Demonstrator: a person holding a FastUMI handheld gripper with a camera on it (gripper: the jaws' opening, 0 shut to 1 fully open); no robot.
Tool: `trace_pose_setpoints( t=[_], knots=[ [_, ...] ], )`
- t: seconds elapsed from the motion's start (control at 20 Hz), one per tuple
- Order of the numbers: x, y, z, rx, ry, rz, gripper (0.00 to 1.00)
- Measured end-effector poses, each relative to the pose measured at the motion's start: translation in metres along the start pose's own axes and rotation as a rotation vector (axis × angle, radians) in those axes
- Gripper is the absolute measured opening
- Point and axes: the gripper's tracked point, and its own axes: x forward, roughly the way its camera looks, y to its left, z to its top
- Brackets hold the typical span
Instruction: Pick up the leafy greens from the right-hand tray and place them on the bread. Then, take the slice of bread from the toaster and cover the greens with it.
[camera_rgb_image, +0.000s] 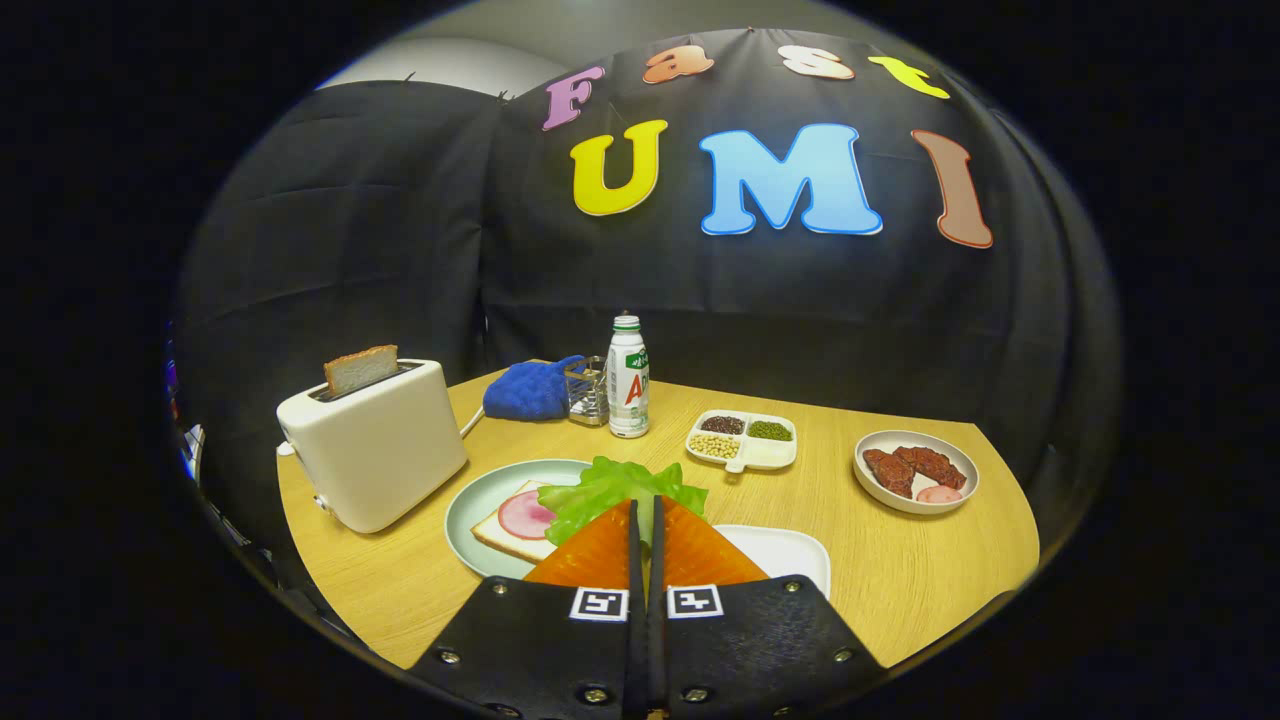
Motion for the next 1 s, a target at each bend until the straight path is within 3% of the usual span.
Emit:
trace_pose_setpoints(
  t=[0.55,1.0],
  knots=[
    [0.037,0.072,0.002,0.005,0.003,0.107,0.0],
    [0.07,0.093,-0.016,0.008,0.042,0.128,0.0]
  ],
)
